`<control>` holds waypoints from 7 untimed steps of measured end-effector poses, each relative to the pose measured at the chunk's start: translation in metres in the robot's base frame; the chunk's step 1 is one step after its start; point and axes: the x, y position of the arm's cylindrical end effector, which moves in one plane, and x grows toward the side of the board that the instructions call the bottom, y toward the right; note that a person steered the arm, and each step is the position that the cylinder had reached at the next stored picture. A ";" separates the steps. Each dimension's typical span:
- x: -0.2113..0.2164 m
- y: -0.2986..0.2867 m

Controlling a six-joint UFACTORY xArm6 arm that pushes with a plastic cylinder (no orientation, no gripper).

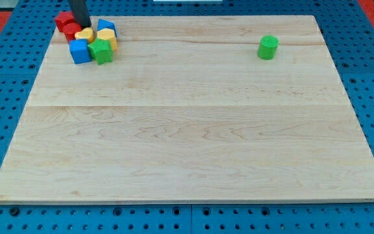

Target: Push the blue triangle to the top center of the board

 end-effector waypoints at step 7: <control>0.027 0.145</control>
